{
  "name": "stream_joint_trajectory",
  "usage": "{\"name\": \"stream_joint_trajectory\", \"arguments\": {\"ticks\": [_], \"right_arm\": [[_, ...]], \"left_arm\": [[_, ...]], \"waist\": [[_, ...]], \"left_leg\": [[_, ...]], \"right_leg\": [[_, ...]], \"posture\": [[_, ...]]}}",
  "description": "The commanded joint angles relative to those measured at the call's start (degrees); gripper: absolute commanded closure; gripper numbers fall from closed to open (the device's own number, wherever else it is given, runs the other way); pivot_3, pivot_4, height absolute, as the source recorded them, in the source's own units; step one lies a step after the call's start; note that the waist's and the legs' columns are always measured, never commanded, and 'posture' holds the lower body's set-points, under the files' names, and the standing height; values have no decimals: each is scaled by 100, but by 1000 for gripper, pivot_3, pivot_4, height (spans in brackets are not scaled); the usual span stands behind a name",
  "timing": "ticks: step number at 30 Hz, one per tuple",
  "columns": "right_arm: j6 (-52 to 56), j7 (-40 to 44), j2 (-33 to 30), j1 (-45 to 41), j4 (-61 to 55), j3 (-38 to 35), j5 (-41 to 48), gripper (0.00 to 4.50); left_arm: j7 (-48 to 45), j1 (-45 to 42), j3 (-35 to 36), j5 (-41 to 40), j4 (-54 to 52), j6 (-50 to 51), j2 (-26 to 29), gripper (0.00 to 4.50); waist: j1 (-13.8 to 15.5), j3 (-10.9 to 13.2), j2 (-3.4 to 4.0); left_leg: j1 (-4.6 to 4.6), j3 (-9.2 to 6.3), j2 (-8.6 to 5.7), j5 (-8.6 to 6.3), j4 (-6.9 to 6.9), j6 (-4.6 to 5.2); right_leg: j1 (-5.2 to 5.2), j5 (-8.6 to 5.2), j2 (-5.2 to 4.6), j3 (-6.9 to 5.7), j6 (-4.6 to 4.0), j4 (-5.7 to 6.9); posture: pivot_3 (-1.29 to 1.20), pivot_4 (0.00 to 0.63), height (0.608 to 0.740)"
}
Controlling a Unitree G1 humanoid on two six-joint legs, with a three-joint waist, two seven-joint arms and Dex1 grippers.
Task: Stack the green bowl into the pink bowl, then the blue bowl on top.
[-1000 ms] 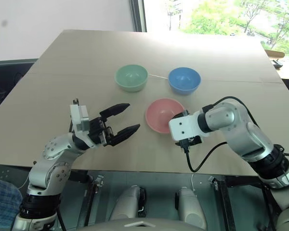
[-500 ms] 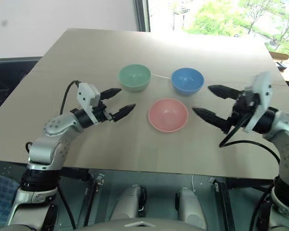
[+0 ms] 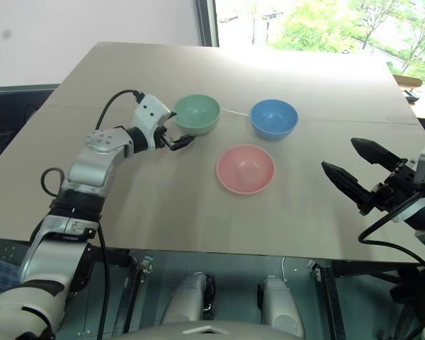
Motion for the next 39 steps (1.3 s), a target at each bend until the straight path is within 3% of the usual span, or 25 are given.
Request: {"name": "stream_joint_trajectory", "arguments": {"ticks": [1, 13, 22, 27, 31, 32, 34, 39], "right_arm": [[-289, -95, -215, 67, -181, -16, 192, 23], [-835, -221, -493, 289, -91, 202, 310, 23], [-1161, -184, -638, 506, -5, 303, 210, 23], [-1309, -202, -658, 568, 28, 393, 183, 0], [-1414, -193, -685, 582, 91, 448, 162, 0], [-1436, -197, -686, 582, 102, 465, 155, 0], [-1477, -206, -694, 589, 118, 490, 156, 0], [-1556, -190, -718, 623, 166, 521, 156, 0]], "left_arm": [[-162, -344, -126, 231, 364, -426, -89, 0], [105, -1227, -767, 1405, 2360, -1693, -562, 0], [-70, -1488, -912, 1730, 2872, -2106, -771, 0], [-143, -1542, -898, 1818, 2971, -2258, -772, 1483], [-197, -1559, -902, 1858, 2981, -2327, -749, 3345], [-217, -1561, -903, 1860, 2978, -2337, -746, 3526], [-235, -1569, -905, 1870, 2979, -2360, -745, 4482], [-35, -1710, -1045, 2128, 3040, -2810, -692, 4482]], "waist": [[11, 0, 0], [35, 2, -4], [36, 2, -4], [30, 2, -4], [34, 3, -4], [34, 3, -4], [35, 2, -5], [36, 3, -5]], "left_leg": [[0, 0, 0, 0, 0, 0], [-2, -2, -1, 0, 1, 0], [-3, -3, -1, 0, 1, 0], [-2, -3, -1, 0, 2, 0], [-3, -3, -1, 0, 2, 0], [-3, -3, -1, 0, 2, 0], [-3, -3, -1, 0, 2, 0], [-2, -4, -2, 0, 3, 0]], "right_leg": [[0, 0, 0, 0, 0, 0], [0, 0, 1, -1, 0, 0], [0, 0, 0, -1, 1, 0], [0, 0, 0, -1, 1, 3], [0, 0, 0, -1, 1, 2], [0, 0, 0, -1, 1, 2], [0, 0, 0, -2, 1, 2], [1, 0, 0, -3, 1, 2]], "posture": [[0, 150, 740], [0, 150, 740], [0, 150, 740], [0, 150, 740], [0, 150, 740], [0, 150, 740], [0, 150, 740], [0, 150, 740]]}}
